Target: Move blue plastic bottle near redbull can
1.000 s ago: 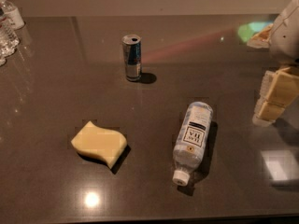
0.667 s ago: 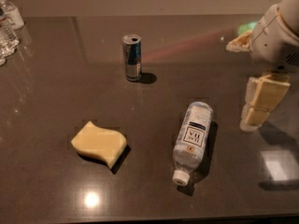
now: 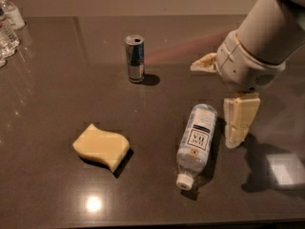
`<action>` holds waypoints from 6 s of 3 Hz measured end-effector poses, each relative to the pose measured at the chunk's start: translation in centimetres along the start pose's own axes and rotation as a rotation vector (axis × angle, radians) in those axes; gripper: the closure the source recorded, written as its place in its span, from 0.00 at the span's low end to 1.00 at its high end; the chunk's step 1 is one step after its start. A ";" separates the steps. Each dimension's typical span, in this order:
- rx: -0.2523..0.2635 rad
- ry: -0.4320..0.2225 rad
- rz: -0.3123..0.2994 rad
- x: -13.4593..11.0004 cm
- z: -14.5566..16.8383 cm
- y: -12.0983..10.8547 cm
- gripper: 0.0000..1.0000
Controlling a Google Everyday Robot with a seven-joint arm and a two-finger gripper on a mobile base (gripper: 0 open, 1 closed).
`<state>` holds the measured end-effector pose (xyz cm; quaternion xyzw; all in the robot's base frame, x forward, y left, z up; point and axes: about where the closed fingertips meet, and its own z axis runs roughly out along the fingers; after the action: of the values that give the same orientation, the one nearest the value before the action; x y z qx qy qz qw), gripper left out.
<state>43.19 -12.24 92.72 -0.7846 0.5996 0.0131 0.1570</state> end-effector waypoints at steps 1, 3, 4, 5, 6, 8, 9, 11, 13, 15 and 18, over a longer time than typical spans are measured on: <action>-0.083 0.000 -0.162 -1.6 2.6 0.7 0.00; -0.201 -0.002 -0.449 -3.1 6.2 2.5 0.00; -0.199 0.029 -0.537 -2.5 7.2 2.8 0.00; -0.198 0.066 -0.592 -1.4 7.7 2.8 0.00; -0.209 0.096 -0.617 -0.4 7.9 2.6 0.18; -0.219 0.145 -0.624 1.2 7.3 1.8 0.64; -0.181 0.174 -0.592 1.9 6.8 0.1 0.87; -0.097 0.159 -0.411 2.7 6.4 -6.6 1.00; -0.057 0.094 -0.246 2.9 7.4 -13.2 1.00; -0.035 0.027 -0.183 1.0 9.2 -18.2 1.00; -0.030 -0.002 -0.142 -0.8 11.7 -20.8 0.35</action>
Offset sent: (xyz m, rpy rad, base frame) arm -0.0312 0.0467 -0.0682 -0.1608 0.1090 0.5701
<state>64.56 -3.58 86.61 -0.8273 0.5422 0.0118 0.1461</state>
